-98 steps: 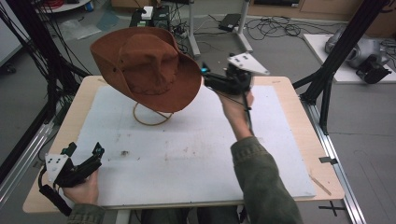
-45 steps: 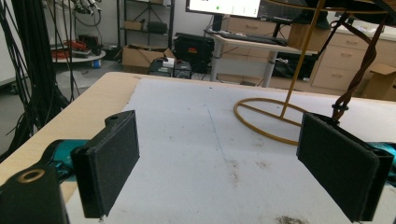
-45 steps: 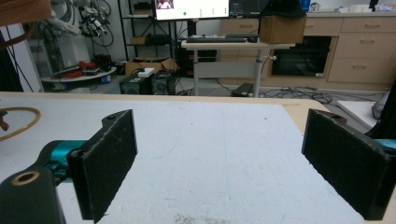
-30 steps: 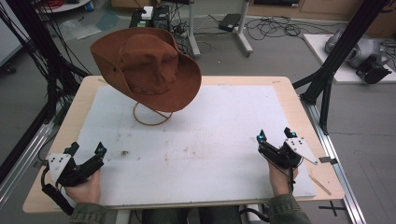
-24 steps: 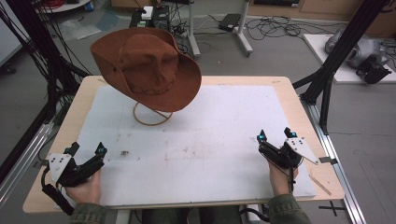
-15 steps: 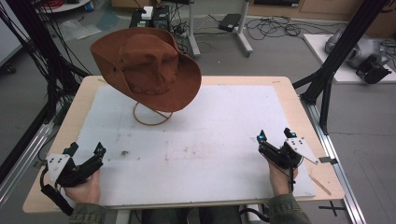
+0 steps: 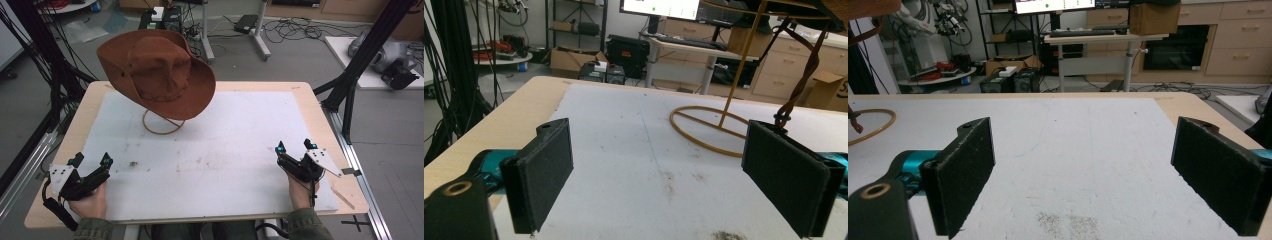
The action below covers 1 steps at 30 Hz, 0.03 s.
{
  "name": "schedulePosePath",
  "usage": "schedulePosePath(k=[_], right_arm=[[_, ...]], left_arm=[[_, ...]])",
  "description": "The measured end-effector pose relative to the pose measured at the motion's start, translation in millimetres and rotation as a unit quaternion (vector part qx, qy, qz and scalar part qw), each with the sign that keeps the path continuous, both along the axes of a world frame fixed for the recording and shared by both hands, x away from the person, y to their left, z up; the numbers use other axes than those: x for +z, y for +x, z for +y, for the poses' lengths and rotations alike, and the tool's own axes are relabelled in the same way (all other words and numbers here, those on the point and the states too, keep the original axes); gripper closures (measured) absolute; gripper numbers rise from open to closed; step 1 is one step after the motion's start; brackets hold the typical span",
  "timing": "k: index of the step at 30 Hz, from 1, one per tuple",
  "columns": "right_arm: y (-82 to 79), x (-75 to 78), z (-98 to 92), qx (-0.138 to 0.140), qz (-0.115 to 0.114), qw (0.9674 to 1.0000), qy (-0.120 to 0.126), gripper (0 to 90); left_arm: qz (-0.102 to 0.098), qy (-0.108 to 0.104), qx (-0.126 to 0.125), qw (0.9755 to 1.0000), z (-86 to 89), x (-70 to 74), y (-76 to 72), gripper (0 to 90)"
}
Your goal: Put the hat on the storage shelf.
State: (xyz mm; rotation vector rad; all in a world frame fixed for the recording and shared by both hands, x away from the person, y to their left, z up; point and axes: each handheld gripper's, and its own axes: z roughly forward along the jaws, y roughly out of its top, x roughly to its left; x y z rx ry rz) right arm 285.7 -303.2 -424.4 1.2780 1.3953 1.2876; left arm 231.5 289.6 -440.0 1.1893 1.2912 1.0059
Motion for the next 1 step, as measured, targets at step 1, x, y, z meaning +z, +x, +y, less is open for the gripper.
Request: schedulePosePath(k=[1], right_arm=[[-0.3, 0.0, -0.5, 0.000, 0.000, 1.0000, 0.000, 9.7]], left_arm=[[0.000, -0.002, -0.001, 1.0000, 0.3, 0.0, 0.1, 13.3]])
